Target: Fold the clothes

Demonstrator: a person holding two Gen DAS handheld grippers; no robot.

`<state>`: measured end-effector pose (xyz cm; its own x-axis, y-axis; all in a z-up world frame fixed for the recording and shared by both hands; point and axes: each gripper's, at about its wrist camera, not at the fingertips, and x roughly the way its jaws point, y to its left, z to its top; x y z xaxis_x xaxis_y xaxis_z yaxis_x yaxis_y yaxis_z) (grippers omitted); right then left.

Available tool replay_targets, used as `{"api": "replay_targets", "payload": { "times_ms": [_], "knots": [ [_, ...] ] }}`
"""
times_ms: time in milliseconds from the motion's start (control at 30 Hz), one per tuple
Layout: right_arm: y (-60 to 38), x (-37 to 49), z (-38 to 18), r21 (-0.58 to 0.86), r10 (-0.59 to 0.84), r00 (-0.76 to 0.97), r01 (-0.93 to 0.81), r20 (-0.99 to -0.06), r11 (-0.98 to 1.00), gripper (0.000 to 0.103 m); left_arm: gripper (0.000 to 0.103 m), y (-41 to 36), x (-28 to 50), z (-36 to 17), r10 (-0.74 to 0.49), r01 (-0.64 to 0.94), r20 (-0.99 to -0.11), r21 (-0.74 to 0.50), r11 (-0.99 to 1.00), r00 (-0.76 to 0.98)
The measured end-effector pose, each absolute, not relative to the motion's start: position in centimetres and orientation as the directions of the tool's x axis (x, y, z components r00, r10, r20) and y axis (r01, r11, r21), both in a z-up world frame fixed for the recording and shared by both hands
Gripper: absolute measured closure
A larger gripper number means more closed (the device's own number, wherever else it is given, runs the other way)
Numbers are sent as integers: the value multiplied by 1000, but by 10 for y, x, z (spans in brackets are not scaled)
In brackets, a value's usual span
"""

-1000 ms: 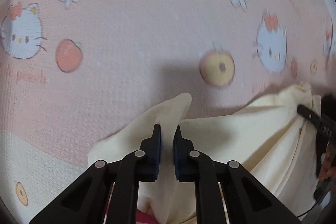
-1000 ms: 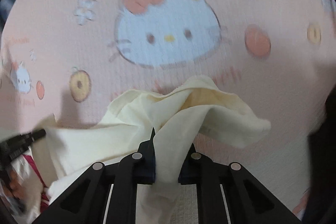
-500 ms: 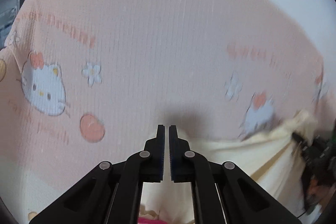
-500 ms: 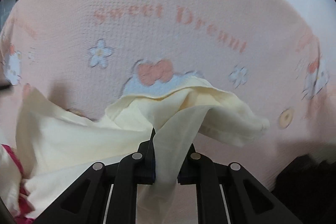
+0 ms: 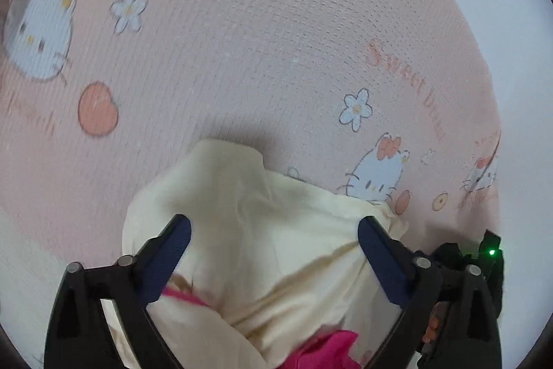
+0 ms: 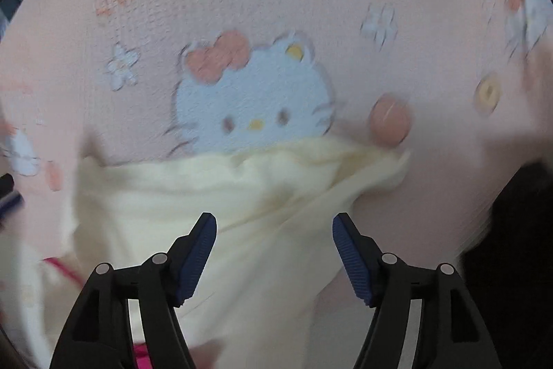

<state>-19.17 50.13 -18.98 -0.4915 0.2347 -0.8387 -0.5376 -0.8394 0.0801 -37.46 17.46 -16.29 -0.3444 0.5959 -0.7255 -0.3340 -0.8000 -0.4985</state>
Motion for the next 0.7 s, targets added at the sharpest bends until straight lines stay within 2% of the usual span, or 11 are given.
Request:
{"api": "replay_targets", "payload": {
  "times_ms": [300, 400, 533, 700],
  "knots": [
    [450, -163, -190, -48, 242, -409, -430, -880, -902, 34, 5, 160, -353, -176, 434, -386, -852, -310, -869, -293],
    [433, -147, -186, -33, 225, -403, -431, -887, -902, 34, 5, 147, -345, -184, 393, -409, -870, -255, -876, -297],
    [418, -128, -184, 75, 152, -430, -466, -890, -882, 34, 5, 125, -338, -184, 353, -417, -887, -212, -884, -298],
    [395, -118, -187, 85, 136, -421, -467, -897, -880, 34, 5, 106, -326, -184, 311, -421, -897, -162, -893, -315]
  ]
}}
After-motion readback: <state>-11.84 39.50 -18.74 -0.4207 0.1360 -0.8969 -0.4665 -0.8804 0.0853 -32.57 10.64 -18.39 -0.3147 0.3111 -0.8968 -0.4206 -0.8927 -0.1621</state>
